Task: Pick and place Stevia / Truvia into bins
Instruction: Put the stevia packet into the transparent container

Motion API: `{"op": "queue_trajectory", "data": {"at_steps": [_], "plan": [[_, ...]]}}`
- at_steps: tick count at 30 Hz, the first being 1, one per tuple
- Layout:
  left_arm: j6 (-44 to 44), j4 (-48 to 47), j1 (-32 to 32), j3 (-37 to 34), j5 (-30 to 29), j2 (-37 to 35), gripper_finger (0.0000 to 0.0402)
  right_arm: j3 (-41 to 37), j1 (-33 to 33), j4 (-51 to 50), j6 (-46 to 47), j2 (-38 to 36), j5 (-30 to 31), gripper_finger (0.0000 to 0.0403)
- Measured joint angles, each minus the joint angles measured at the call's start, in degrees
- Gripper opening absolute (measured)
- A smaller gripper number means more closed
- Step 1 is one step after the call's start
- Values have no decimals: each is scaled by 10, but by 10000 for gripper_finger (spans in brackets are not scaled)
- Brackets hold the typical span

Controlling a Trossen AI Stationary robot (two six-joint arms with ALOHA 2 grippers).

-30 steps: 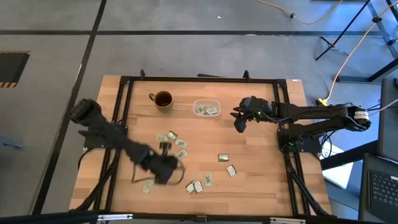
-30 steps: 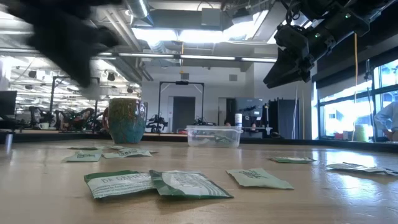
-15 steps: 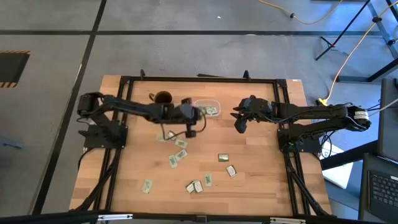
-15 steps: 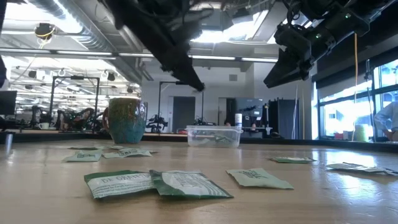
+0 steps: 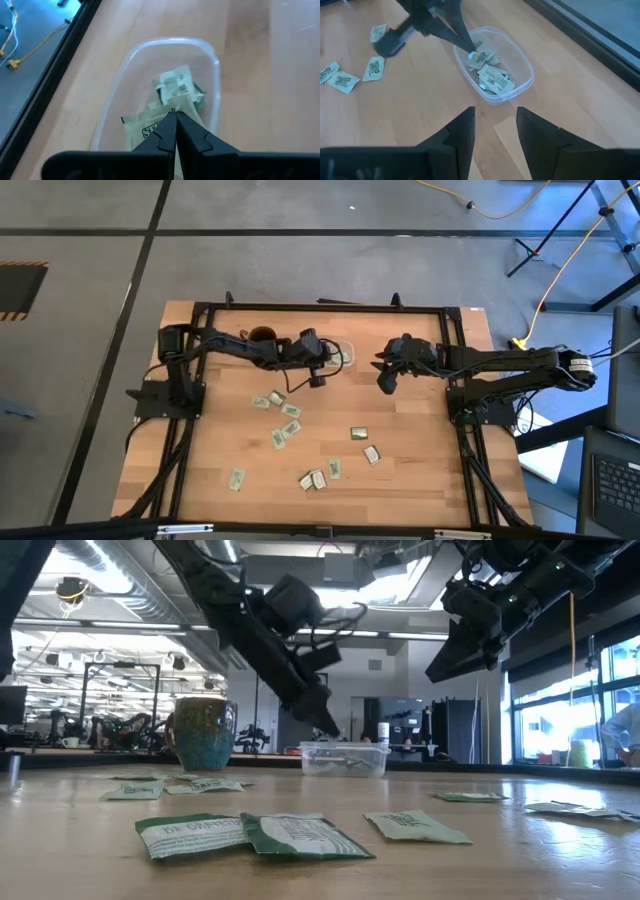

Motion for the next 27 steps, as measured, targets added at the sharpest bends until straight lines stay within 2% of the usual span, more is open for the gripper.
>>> {"op": "queue_trajectory", "data": {"at_steps": [8, 10, 13, 20, 23, 27], "plan": [[-1, 9, 3, 0, -5, 15, 6, 0, 0, -1, -2, 0, 0, 147], [-1, 8, 3, 0, -23, 15, 11, 0, 0, -1, -2, 0, 0, 147], [14, 8, 3, 0, -50, 12, 25, 0, 0, -1, -10, 0, 0, 147], [13, -8, 3, 18, -49, 12, 68, 0, 0, -1, -12, 0, 0, 147], [13, -52, 0, 42, -49, 5, 80, 0, 0, -3, -12, 0, 0, 147], [42, -161, -21, 79, -46, -45, 86, 0, 0, -11, -12, 0, 0, 147]]}}
